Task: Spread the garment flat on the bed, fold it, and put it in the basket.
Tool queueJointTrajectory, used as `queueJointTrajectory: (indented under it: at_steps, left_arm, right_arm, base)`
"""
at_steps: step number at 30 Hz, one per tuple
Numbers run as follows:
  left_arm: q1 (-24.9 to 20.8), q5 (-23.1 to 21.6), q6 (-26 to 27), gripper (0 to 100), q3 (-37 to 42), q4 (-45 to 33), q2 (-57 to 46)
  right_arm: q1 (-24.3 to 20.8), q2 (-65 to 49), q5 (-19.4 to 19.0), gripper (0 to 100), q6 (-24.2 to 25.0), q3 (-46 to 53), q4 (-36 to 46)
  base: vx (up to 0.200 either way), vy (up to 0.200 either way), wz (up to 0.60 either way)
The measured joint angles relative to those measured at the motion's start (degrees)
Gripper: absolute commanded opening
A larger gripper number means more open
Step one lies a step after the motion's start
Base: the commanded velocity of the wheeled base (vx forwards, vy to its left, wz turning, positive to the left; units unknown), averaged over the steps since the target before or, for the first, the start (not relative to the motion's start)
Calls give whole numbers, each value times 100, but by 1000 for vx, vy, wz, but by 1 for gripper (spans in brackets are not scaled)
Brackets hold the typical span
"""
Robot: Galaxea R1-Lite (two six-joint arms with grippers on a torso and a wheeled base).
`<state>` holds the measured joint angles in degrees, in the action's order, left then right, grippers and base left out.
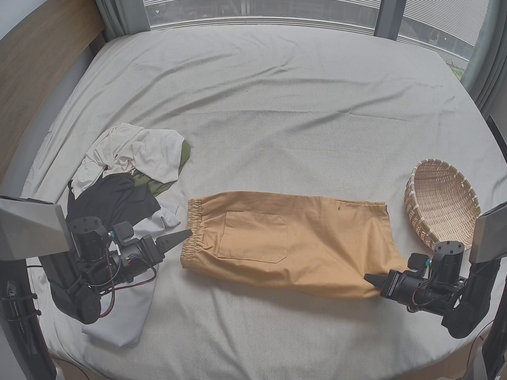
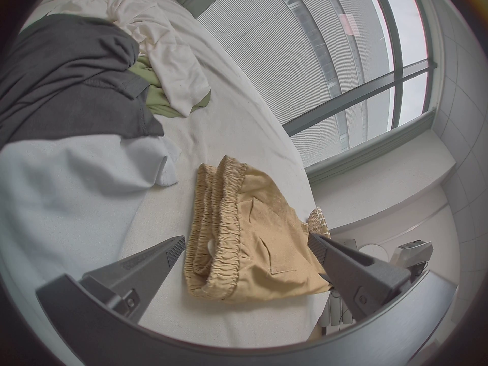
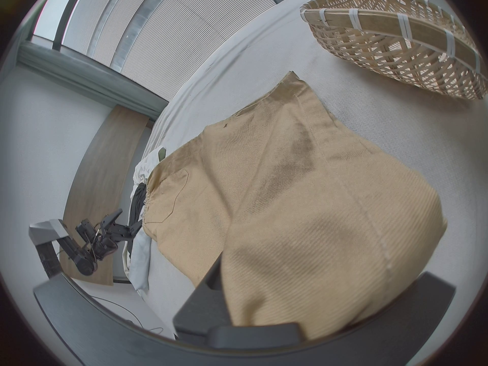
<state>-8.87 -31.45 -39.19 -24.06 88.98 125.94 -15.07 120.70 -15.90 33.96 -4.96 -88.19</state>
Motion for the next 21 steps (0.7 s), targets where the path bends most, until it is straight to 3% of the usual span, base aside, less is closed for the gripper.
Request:
queueJointTrajectory:
  at_steps: [5, 6, 21]
  left_arm:
    - [-96, 56, 0, 100, -16, 0, 118]
    - [-115, 61, -2, 100, -11, 0, 135]
    - [-206, 157, -5, 100, -35, 0, 358]
  right_arm:
    - [41, -9, 0, 0, -134, 100, 2]
    - [46, -9, 0, 100, -139, 106, 2]
    - [-56, -385, 151, 100, -143, 358, 20]
  base:
    - [0, 0, 0]
    - [0, 0, 0]
    - [0, 0, 0]
